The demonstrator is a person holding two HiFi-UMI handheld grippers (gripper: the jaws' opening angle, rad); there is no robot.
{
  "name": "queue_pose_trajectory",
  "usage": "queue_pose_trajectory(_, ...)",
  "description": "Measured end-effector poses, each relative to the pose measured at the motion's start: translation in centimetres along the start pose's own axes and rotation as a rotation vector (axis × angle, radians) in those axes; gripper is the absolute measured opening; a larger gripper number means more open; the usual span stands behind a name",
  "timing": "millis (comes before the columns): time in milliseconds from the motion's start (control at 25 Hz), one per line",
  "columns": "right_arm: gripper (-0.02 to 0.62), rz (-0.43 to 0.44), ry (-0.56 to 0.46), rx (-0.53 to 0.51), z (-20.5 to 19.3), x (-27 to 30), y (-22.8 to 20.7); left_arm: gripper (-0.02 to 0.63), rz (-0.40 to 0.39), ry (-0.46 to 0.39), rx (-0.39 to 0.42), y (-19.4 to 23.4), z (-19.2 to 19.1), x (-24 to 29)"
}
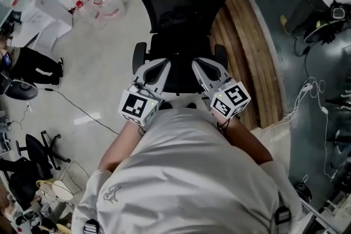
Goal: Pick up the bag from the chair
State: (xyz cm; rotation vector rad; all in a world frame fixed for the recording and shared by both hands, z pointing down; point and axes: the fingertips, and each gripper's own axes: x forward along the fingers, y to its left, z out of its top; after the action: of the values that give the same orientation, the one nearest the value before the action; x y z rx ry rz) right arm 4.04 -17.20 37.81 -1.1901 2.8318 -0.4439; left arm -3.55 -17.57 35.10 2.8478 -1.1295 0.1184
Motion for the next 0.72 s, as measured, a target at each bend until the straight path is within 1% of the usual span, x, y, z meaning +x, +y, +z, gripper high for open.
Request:
queue_pose_trajectory(160,0.035,-0.036,-0.017,0.016,0.5,3.2,0.6,0.008,-0.041,-0.002,0.019,3.3,0.8,-0.4)
queue_pose_trajectory(320,0.035,-0.053,-0.033,0.027,0.6,6.5,2.0,0.008,-0.083,-0.001,0.045,6.3,1.3,-1.3)
queue_pose_trajectory(560,0.035,-0.097,-0.034,0.037,0.4,9.5,3.9,0.008,-0.124,-0.006,0.035,9.8,1.4,-3.2)
queue_pose_trajectory(720,0.035,-0.120,-0.011,0.049,-0.3,9.9,4.0,0.008,-0.131,0.001,0.007,10.7,0.6,-3.5)
